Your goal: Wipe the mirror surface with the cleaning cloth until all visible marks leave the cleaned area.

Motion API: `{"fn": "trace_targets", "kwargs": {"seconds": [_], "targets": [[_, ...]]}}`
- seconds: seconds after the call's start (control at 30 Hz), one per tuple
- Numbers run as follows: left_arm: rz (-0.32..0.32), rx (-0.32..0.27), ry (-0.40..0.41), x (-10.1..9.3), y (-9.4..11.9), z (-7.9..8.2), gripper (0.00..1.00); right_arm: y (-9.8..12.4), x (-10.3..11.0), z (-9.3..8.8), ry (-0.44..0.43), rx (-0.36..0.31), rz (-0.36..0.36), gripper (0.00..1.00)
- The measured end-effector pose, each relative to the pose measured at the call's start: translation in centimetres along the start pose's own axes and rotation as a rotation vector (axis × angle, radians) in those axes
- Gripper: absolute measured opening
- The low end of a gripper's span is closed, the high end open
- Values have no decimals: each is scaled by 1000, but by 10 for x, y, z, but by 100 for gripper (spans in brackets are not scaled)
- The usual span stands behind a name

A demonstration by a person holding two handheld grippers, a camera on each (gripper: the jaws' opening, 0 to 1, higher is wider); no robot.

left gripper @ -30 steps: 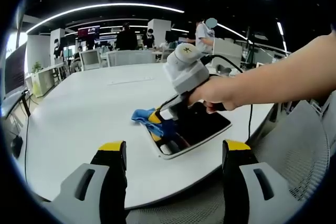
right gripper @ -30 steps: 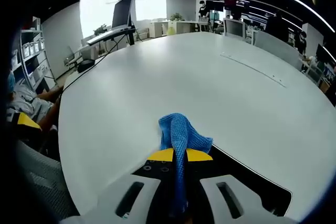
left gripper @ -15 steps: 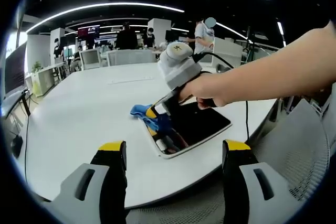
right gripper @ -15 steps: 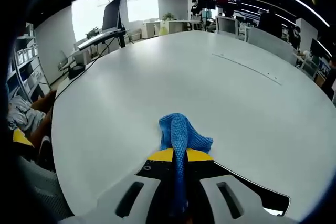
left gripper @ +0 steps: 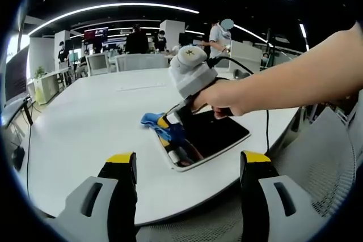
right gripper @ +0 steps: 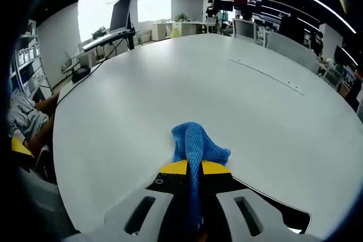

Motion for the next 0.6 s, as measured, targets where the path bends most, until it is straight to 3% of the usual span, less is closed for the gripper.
{"fn": "trace_targets", "kwargs": {"seconds": [0.3, 0.6], "targets": [[-3, -2, -1, 0, 0, 0, 73, -1, -3, 1, 31, 31, 17, 1], [-4, -6, -1, -1, 0, 0, 72, 5, -8, -8, 42, 55, 9, 1]]}}
Point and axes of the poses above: the point that each gripper's makers call its tool centre point, and the gripper's own axes: y roughly backward along the fingers, x roughly to its left, z roughly out of its top, the point moved 3 cm from there along y, roughly backward along the fingers, and after that the axes turned 15 degrees about x, right-handed, at the moved point
